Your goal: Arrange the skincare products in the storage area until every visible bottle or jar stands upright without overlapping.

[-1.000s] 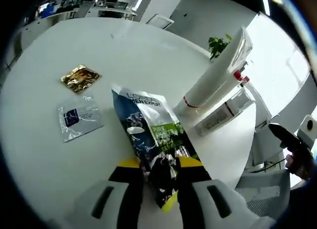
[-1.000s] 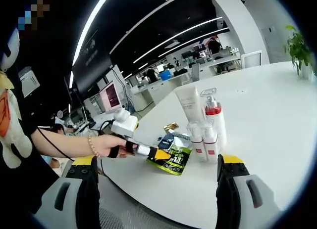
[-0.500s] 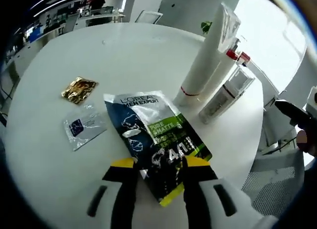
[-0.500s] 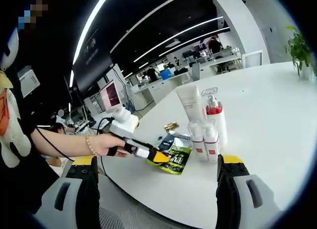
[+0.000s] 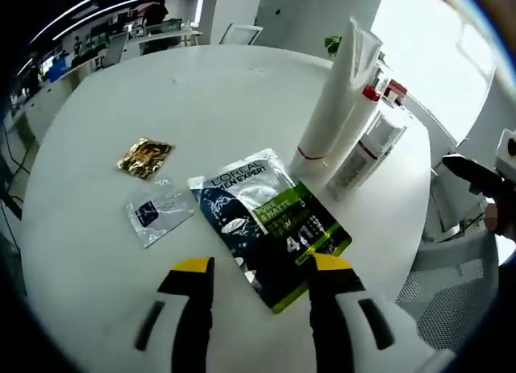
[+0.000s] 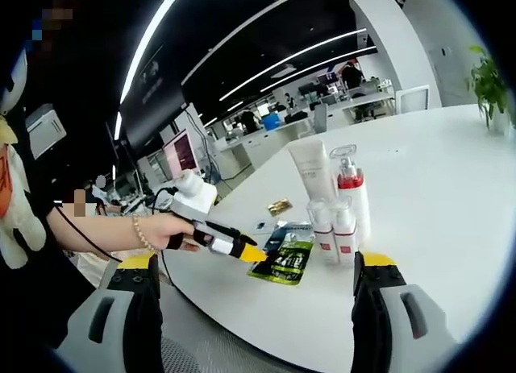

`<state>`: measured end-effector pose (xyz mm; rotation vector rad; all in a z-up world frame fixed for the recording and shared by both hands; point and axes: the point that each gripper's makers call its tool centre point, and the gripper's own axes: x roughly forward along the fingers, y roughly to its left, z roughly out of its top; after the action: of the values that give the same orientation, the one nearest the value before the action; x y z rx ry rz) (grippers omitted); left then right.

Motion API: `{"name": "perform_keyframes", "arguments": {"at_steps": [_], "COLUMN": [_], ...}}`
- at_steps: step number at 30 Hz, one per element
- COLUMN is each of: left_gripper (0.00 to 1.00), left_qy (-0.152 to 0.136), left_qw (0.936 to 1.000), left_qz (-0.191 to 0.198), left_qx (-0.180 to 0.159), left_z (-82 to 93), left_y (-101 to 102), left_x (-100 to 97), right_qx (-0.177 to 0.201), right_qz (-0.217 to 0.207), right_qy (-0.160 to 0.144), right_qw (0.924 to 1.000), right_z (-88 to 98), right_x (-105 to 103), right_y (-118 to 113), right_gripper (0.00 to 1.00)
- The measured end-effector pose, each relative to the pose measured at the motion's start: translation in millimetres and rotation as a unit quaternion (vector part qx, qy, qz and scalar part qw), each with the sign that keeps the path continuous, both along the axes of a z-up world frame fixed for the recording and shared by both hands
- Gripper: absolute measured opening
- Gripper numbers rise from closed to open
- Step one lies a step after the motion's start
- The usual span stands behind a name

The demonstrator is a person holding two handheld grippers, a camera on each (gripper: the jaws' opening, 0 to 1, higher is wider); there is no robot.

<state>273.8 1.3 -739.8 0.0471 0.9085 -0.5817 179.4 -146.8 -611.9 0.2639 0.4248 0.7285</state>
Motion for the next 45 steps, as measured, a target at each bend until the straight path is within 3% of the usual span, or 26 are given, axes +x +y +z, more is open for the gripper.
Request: {"name": "perform_keyframes", "arguments": {"at_steps": [2,4,7,8,10,16,21,27,29,31,34,38,42,43,45], "left_gripper": [0.44,0.5,0.7,0.75,0.77,0.91,0.93,0.99,0.99,0.99,0.99,0.99,0.99,0.99,0.99], "left_qy": [-0.01,-0.026,-0.049,-0.052,-0.057,-0.035,-0.027,-0.045,-0.071,-0.072,-0.095,-0.091,-0.098,-0.095,-0.12], "left_qw": [0.9999,0.9996,0.9978,0.9968,0.9965,0.9967,0.9964,0.9936,0.9907,0.9889,0.9805,0.9833,0.9815,0.9756,0.9731], "left_qz": [-0.002,-0.011,-0.006,-0.007,-0.009,-0.001,0.01,0.043,0.058,0.071,0.094,0.094,0.108,0.135,0.14], "left_qx": [-0.002,-0.004,-0.044,-0.06,-0.061,-0.073,-0.079,-0.095,-0.101,-0.109,-0.144,-0.127,-0.124,-0.145,-0.138], "left_z": [11.7,12.1,28.5,35.4,43.5,49.8,58.7,76.1,83.9,88.6,101.4,105.0,105.6,107.4,110.1], "left_y": [3,4,0,-3,0,13,28,52,64,71,79,87,97,100,107], "left_x": [-8.9,-4.9,-4.8,-8.5,-13.5,-33.5,-53.0,-70.6,-69.0,-73.3,-76.1,-89.1,-97.2,-96.9,-95.7], "right_qx": [-0.001,-0.004,-0.003,-0.001,0.004,0.012,0.012,0.009,0.007,0.009,0.008,0.014,0.013,0.013,0.013], "right_qz": [0.004,0.007,0.011,0.009,0.009,0.021,0.03,0.029,0.025,0.021,0.017,0.009,0.004,0.003,0.003], "right_qy": [-0.001,-0.002,-0.007,-0.008,-0.01,-0.014,-0.013,-0.015,-0.016,-0.016,-0.016,-0.02,-0.023,-0.023,-0.025], "right_qw": [1.0,1.0,0.9999,0.9999,0.9999,0.9996,0.9994,0.9994,0.9995,0.9996,0.9997,0.9997,0.9996,0.9996,0.9996], "right_z": [-0.4,-0.5,1.6,3.2,4.7,5.0,2.0,1.5,0.9,1.6,1.8,4.1,4.5,5.1,6.5], "right_x": [0,0,2,3,6,7,6,6,8,9,8,9,10,11,10], "right_y": [1,2,3,4,4,18,24,22,21,21,20,17,15,15,14], "right_gripper": [1.0,1.0,1.0,1.0,1.0,1.0,1.0,1.0,1.0,1.0,1.0,1.0,1.0,1.0,1.0]}}
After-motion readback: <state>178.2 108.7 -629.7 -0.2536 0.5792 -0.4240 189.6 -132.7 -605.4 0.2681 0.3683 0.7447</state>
